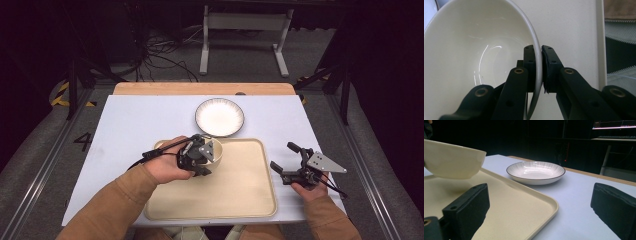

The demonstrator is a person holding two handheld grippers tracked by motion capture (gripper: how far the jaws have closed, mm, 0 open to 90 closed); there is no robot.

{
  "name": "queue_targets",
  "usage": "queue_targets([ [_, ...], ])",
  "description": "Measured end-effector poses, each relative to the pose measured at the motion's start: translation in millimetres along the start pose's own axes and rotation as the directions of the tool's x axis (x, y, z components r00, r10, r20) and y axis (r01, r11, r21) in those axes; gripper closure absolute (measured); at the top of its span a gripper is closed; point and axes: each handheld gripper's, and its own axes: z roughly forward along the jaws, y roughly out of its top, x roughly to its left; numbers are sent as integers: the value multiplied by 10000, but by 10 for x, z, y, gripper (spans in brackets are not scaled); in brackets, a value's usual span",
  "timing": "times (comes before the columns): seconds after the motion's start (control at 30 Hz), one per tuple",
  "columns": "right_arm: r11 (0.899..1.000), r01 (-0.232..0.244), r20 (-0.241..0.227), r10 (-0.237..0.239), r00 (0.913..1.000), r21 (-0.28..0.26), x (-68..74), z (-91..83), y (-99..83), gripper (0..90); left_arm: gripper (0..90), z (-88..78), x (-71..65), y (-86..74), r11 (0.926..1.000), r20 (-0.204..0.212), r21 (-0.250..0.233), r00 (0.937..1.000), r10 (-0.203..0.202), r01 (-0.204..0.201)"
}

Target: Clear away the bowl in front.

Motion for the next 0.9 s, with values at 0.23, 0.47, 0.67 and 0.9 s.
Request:
queue_targets([
  [0.23, 10000, -2, -1, 2, 10000, 6, 0, 0, 0, 29, 831, 108, -25, 15, 10000, 229, 22, 9997, 83, -84],
  [0.47, 10000, 8, 1, -8, 10000, 9, 0, -1, 0, 29, 830, 198, -33, 7, 9999, 421, 101, 9991, -20, 16],
  [0.67, 10000, 4, -11, -4, 10000, 1, 0, 0, 0, 29, 830, 258, -41, 5, 9999, 491, 132, 9988, -35, 29],
  [0.9, 10000, 8, -10, -8, 10000, 4, 0, 0, 0, 29, 830, 291, -47, 7, 9999, 473, 114, 9989, -7, 2],
])
